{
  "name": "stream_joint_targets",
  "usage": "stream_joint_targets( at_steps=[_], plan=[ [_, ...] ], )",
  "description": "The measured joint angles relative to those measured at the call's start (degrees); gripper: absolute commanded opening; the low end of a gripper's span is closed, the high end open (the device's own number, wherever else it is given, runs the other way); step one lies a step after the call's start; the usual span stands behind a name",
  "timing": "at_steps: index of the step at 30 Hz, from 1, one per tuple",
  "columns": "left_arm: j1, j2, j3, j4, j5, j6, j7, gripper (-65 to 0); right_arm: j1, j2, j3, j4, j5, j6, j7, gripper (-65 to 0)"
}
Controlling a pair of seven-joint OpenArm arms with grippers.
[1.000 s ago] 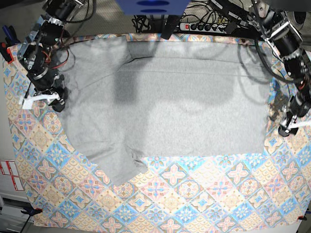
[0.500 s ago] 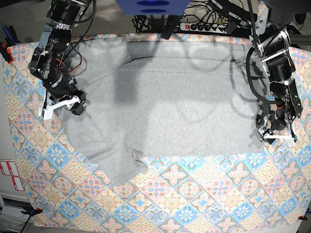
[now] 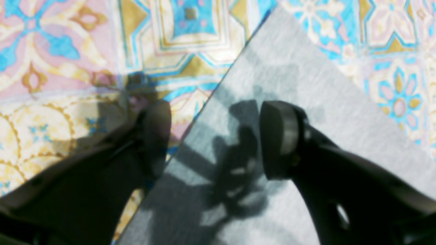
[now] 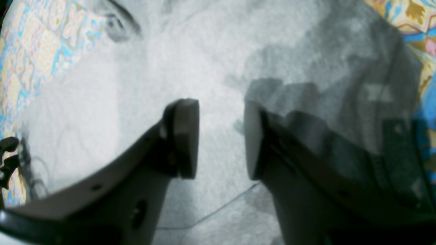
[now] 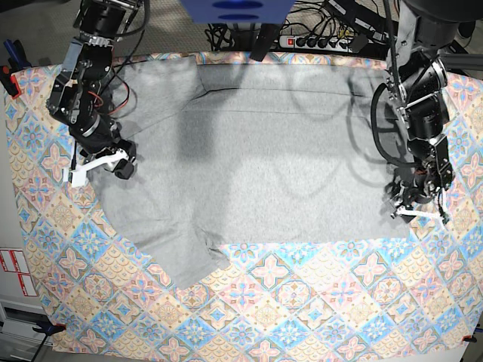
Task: Fold the T-shirt properly
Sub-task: 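Reach both grippers down to the shirt's side edges and grasp them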
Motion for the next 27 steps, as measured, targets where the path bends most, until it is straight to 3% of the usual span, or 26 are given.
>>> stream_joint_targets(
  at_steps=[7, 9, 13, 21, 27],
  plan=[
    [-0.2, 1.9, 5.2, 0.2, -0.3, 0.1, -1.6, -26.1, -0.3, 0.0, 0.0, 2.2, 0.0, 0.0, -0.2, -43.2],
    [-0.2, 1.9, 5.2, 0.2, -0.3, 0.2, -1.5, -35.9, -0.2, 0.0, 0.0, 2.6, 0.1, 0.0, -0.2, -43.2],
    [0.4, 2.1, 5.2, 0.5, -0.8, -0.3, -0.9, -64.9, -0.3, 0.0, 0.0, 2.6, 0.0, 0.0, -0.2, -43.2],
    [9.5, 2.9, 5.2, 13.1, -1.1, -0.8, 0.6, -65.0, 0.2, 0.2, 0.0, 2.1, -0.1, 0.0, -0.2, -43.1],
    [16.1, 3.0, 5.1, 22.5, -1.0, -0.5, 1.5, -65.0, 4.9, 5.4, -3.3, -3.5, 0.0, 0.0, -0.1, -42.8]
  ],
)
